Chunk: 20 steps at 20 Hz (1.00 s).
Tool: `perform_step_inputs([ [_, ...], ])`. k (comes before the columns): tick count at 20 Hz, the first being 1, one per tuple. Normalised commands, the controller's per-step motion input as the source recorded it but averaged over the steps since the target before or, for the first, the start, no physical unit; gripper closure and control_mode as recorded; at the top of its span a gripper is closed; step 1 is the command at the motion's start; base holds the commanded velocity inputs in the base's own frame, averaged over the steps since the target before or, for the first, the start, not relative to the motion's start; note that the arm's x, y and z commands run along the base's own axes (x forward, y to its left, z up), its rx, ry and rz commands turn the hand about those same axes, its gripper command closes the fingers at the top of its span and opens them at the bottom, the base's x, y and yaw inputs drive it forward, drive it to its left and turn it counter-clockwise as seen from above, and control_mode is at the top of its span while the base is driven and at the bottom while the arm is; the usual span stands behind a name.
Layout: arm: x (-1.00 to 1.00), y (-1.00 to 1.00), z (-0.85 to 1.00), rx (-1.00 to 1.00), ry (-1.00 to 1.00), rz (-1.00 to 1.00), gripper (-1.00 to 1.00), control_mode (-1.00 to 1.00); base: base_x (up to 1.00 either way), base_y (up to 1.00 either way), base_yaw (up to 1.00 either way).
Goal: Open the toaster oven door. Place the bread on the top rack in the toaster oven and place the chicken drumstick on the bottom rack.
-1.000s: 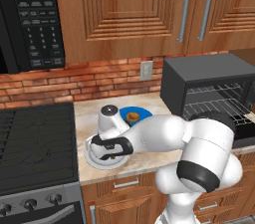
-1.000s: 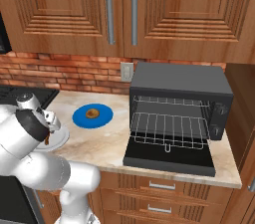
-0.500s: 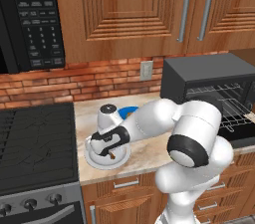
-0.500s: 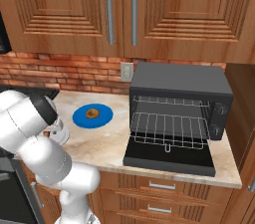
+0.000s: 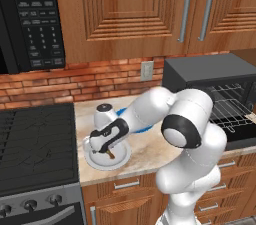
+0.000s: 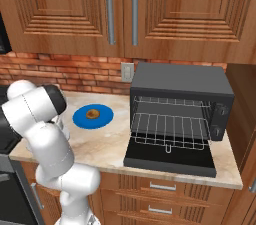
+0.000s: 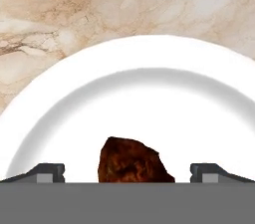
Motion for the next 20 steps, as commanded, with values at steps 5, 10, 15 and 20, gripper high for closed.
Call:
perform_step_inputs([
  [5,0.0,0.01,-0.01,-0.03,0.01,0.0,1.0,-1.0,0.0,0.0,0.0],
  [10,-0.08,-0.04,0.01,-0.01,0.08,0.0,1.0,-1.0,0.0,0.0,0.0],
  [15,-0.13,-0.22,0.35,0.06,0.11,0.01,1.0,-1.0,0.0,0.0,0.0],
  [20,-0.25,-0.27,0.45,0.07,0.03,0.05,1.0,-1.0,0.0,0.0,0.0],
])
